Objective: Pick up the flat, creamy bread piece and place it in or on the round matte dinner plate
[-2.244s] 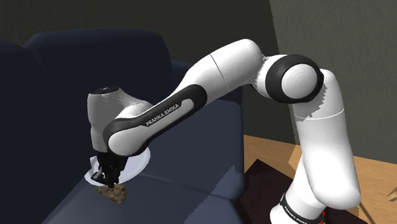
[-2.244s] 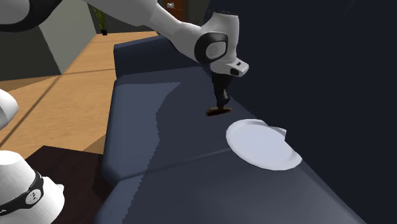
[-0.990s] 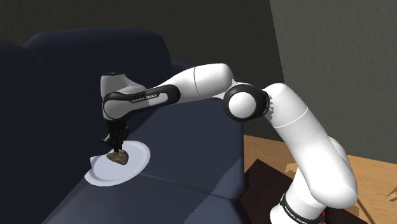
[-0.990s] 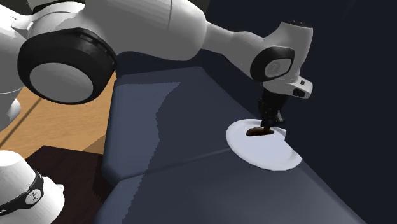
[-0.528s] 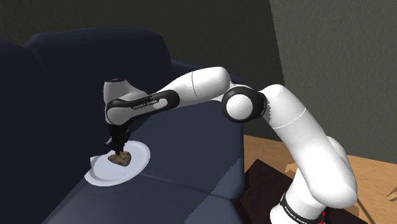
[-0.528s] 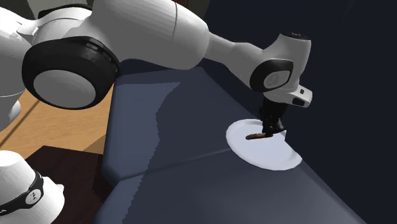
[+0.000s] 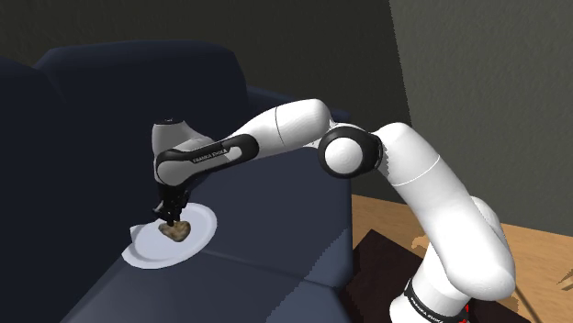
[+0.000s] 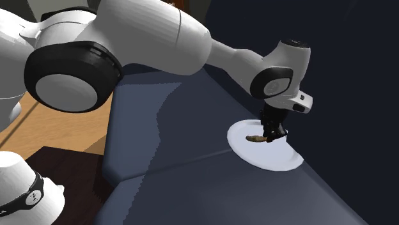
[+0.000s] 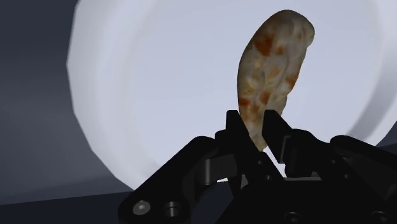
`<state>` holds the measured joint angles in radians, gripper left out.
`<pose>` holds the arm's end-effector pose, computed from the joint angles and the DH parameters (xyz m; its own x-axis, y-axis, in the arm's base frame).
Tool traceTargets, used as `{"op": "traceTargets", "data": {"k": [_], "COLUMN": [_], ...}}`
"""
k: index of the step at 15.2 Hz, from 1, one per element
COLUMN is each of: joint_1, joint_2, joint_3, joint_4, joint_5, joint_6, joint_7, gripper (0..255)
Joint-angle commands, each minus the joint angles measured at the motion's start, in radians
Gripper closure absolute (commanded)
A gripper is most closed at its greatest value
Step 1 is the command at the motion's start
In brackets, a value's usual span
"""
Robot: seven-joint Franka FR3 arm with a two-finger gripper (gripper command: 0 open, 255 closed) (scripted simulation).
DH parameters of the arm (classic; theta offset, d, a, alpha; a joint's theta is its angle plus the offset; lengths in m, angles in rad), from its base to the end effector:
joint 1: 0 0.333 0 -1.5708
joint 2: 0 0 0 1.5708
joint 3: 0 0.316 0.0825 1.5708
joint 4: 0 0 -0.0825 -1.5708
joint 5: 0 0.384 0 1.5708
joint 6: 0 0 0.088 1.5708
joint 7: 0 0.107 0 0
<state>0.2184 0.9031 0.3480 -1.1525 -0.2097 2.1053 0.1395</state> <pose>0.6976 0.3332 0.2790 0.9240 0.3731 0.0834 0.3801 -0.9201 -0.0942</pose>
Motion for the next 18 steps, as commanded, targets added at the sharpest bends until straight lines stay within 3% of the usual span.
{"op": "traceTargets", "data": {"k": [1, 2, 3, 8, 12, 18], "joint_1": [0.010, 0.010, 0.008, 0.010, -0.004, -0.004], "joint_2": [0.020, 0.020, 0.015, 0.020, -0.048, -0.048], "joint_3": [0.005, 0.005, 0.005, 0.005, 0.017, 0.017], "joint_4": [0.001, 0.001, -0.004, 0.001, 0.011, 0.011], "joint_5": [0.003, 0.003, 0.004, 0.003, 0.017, 0.017], "joint_6": [-0.010, -0.010, -0.010, -0.010, -0.087, -0.087], "joint_7": [-0.001, -0.001, -0.002, -0.001, -0.008, -0.008], "gripper": [255, 255, 0, 0, 0, 0]}}
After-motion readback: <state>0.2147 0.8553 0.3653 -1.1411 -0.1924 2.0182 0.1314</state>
